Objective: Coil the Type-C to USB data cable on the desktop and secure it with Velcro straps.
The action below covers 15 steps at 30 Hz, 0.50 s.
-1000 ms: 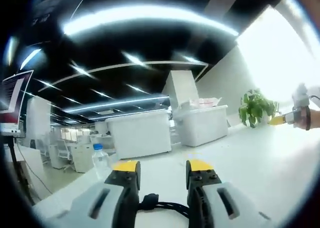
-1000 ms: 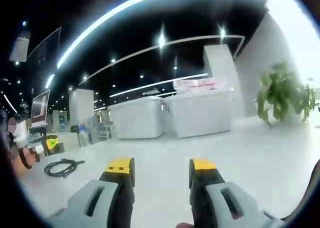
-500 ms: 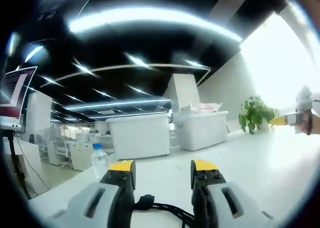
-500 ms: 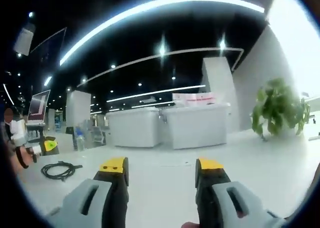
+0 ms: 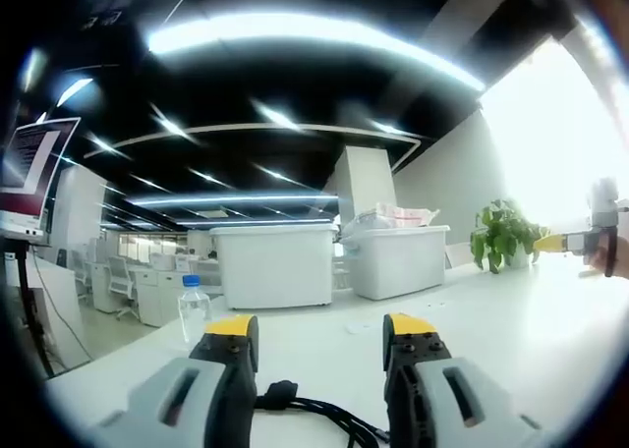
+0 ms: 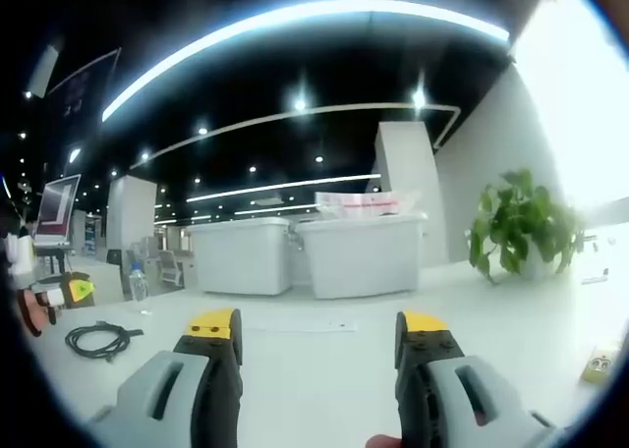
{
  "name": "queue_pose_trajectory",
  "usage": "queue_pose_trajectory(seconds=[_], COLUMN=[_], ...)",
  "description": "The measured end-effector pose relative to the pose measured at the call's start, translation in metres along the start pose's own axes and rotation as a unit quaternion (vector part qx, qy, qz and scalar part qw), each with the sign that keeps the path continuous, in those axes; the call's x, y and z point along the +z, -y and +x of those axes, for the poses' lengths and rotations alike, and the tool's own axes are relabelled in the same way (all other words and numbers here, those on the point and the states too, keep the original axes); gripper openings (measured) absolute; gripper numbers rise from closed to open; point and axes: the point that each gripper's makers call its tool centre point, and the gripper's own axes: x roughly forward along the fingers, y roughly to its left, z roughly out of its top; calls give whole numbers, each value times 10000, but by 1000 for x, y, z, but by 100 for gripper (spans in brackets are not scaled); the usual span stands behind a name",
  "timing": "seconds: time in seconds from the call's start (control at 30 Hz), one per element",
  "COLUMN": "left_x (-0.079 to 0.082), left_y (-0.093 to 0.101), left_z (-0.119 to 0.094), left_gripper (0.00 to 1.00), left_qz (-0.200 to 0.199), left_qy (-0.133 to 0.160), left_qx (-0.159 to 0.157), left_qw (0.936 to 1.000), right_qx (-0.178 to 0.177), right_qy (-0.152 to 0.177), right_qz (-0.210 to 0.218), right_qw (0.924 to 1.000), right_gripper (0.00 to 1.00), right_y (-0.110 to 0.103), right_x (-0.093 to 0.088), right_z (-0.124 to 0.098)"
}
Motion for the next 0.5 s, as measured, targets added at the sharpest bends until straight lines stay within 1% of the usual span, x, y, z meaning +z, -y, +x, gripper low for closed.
queue_pose_trajectory(seconds=[0.07, 0.17, 0.33, 0.4, 0.5], left_x=[-1, 1, 6, 5, 2], left_y=[-4, -8, -7, -6, -4], left_z=[0, -1, -2, -2, -2], left_gripper=[52, 52, 53, 53, 53], left_qz=[58, -29, 3, 33, -48], left_qy=[-28, -17, 57, 45, -17], left_qx=[81, 144, 166, 150, 111], left_qw=[9999, 9999, 9998, 9999, 9999], right_qx=[-40, -73, -111, -117, -164], right_qy=[22, 71, 76, 93, 189], right_qz=[10, 20, -3, -1, -63], right_qw=[10000, 9999, 9999, 9999, 9997], right_gripper=[64, 65, 68, 70, 71], right_y=[3, 5, 7, 8, 12], right_x=[1, 3, 3, 4, 8], right_z=[0, -1, -2, -1, -1])
